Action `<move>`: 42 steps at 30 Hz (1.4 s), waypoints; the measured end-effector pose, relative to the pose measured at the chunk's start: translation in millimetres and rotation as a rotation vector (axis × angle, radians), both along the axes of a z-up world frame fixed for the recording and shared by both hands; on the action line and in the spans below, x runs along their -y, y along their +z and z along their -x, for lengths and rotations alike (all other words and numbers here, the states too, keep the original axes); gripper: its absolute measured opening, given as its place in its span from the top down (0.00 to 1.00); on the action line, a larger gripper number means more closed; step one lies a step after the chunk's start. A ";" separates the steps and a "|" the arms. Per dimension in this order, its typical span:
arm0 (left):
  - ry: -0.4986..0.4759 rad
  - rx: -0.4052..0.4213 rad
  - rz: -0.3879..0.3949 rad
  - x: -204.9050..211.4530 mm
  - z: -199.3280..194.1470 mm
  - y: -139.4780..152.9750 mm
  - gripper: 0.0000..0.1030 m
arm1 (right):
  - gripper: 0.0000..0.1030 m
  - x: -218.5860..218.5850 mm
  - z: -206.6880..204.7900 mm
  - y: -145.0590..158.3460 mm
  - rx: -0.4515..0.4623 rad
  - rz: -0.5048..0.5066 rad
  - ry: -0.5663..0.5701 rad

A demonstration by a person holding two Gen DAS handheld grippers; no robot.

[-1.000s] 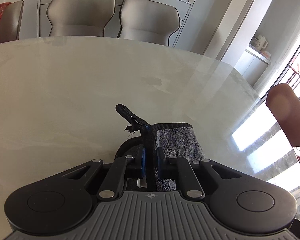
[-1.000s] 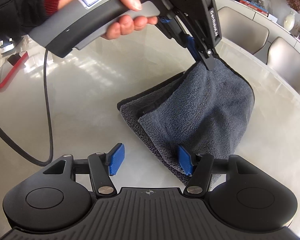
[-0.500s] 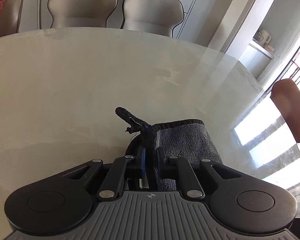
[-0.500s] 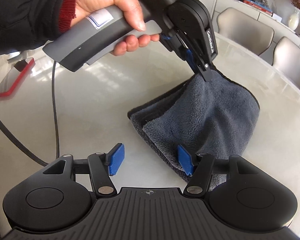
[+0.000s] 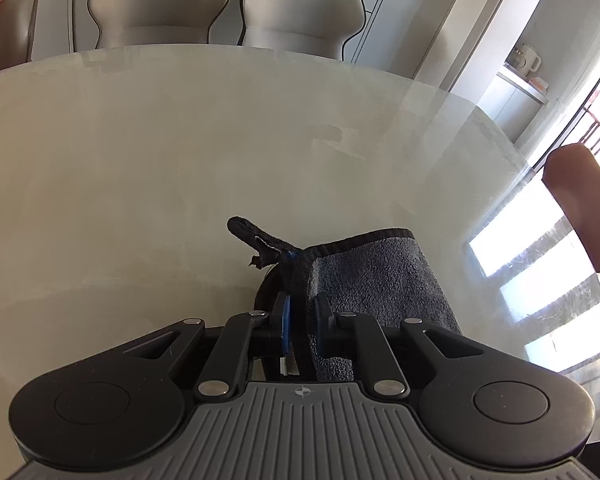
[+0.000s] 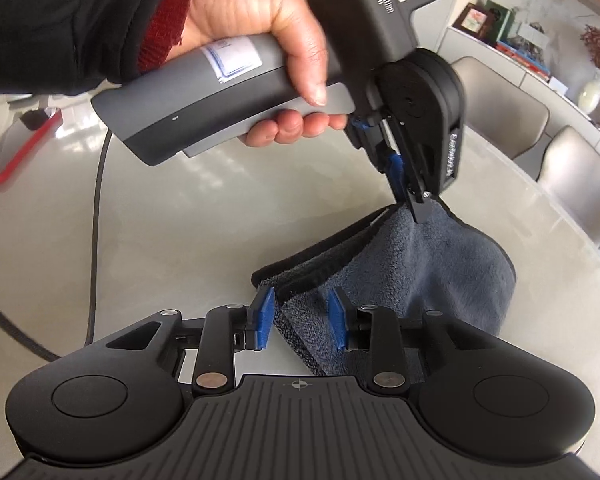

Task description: Fold towel

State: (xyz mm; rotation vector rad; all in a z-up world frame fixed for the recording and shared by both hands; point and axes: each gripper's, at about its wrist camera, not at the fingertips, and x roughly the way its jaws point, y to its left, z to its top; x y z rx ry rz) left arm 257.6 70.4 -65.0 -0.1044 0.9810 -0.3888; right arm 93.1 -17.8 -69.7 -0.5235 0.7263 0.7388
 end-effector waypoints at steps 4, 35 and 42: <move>-0.004 -0.002 -0.002 -2.6 0.6 3.2 0.89 | 0.91 5.5 -12.3 11.4 -0.071 -0.074 -0.050; -0.102 0.001 0.072 4.1 68.4 4.2 0.56 | 0.73 77.5 -20.7 20.1 -0.098 -0.094 -0.182; -0.117 -0.007 -0.018 9.6 70.8 -3.9 0.75 | 0.70 74.6 -23.0 5.4 -0.123 -0.053 -0.198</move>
